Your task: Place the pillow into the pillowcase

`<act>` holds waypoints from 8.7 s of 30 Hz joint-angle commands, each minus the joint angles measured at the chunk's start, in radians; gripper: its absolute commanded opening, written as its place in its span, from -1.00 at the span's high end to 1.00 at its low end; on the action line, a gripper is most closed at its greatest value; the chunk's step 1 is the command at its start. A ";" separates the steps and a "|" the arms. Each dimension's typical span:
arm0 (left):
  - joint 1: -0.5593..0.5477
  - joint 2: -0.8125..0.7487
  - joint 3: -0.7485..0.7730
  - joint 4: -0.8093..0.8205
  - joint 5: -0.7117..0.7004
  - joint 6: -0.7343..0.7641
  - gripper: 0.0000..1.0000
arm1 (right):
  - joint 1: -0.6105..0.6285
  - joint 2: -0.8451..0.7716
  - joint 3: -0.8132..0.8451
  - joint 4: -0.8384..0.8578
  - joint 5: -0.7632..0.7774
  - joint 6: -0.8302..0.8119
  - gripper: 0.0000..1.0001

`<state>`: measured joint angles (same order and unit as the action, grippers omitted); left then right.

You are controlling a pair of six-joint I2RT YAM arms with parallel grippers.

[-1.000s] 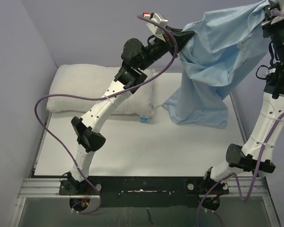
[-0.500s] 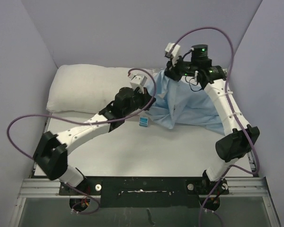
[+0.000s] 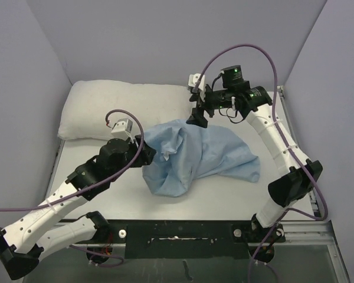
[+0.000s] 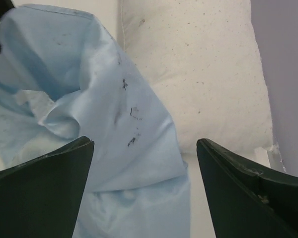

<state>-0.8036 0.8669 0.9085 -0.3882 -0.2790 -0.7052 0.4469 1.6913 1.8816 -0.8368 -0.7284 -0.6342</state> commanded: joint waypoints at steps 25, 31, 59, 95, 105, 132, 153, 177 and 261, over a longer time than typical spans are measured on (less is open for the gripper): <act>-0.364 0.500 0.064 0.034 0.024 0.211 -0.43 | -0.622 -0.232 -0.607 -0.213 -0.214 -0.104 -0.89; -0.368 0.620 0.055 0.113 -0.116 0.133 -0.75 | -0.620 -0.211 -0.694 -0.090 -0.170 0.015 -0.89; -0.218 0.616 0.311 -0.039 0.123 0.200 1.00 | -0.653 -0.163 -0.718 -0.078 0.182 -0.263 -0.96; 0.256 0.331 0.783 0.147 0.260 0.526 1.00 | -0.832 -0.193 0.343 0.093 0.147 -0.009 1.00; 0.231 0.293 0.653 0.341 0.810 0.208 1.00 | -0.997 -0.237 0.415 0.344 0.199 0.132 1.00; 0.200 0.839 0.734 0.028 -0.079 0.129 -0.20 | -0.526 0.396 0.465 -0.005 0.544 0.023 -0.27; 0.132 0.229 -0.206 0.574 0.298 0.124 -0.24 | -0.141 -0.088 -0.529 0.004 -0.074 0.237 -0.73; 0.169 0.131 -0.128 0.325 0.197 0.338 -0.45 | -0.010 0.114 -0.564 0.213 0.263 0.446 -0.15; 0.439 0.396 0.401 -0.138 0.490 1.059 1.00 | -0.307 0.212 -0.232 0.288 -0.302 0.701 1.00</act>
<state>-0.3565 1.4746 1.3342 -0.4862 0.1017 0.4522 0.1116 1.8698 1.5414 -0.5812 -0.9974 0.0158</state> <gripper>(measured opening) 0.035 0.026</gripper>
